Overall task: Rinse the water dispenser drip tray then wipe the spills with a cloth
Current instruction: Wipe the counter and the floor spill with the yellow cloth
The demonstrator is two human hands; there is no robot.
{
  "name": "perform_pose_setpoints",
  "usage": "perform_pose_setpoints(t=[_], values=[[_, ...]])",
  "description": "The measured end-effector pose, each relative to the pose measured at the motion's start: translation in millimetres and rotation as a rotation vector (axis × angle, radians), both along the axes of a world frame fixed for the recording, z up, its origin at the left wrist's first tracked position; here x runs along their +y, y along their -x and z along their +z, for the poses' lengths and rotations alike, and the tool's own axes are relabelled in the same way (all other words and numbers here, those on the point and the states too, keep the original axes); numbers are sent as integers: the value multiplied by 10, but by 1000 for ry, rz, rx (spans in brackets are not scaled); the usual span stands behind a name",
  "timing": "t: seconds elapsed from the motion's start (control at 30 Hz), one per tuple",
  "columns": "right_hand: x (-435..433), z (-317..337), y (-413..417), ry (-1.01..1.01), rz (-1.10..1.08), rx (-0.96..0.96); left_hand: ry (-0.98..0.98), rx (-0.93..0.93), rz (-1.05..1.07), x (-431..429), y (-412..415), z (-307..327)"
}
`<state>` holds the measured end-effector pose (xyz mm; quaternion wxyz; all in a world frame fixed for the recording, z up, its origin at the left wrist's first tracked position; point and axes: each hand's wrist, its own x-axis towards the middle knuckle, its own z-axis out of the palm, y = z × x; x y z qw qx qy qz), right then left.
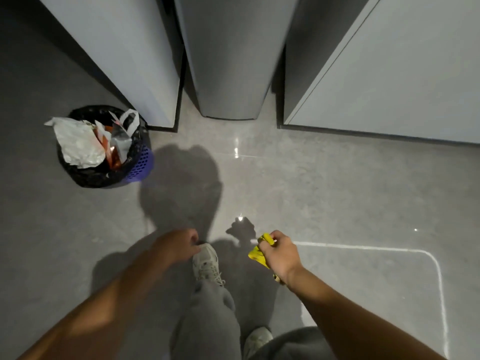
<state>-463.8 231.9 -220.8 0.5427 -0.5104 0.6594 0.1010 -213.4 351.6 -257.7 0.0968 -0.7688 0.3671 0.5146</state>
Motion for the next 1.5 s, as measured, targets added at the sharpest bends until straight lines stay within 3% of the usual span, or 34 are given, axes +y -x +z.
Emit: perform_pose_setpoints(t=[0.27, 0.47, 0.7, 1.0, 1.23, 1.5], values=[[-350, 2845, 329, 118, -131, -63, 67, 66, 89, -237, 30, 2663], [-883, 4056, 696, 227, -323, -196, 191, 38, 54, -888, 79, 3822], [-1971, 4349, 1140, 316, -541, -343, 432, -40, 37, -2213, 432, 4524], [-4004, 4781, 1690, 494, -389, -333, 681, -65, 88, -4133, 1044, 5071], [-5284, 4904, 1702, 499, -348, -300, 750, -43, 94, -5425, 1213, 5236], [-6512, 4776, 1564, 528, -309, -175, 680, -38, 54, -6721, 1042, 4892]])
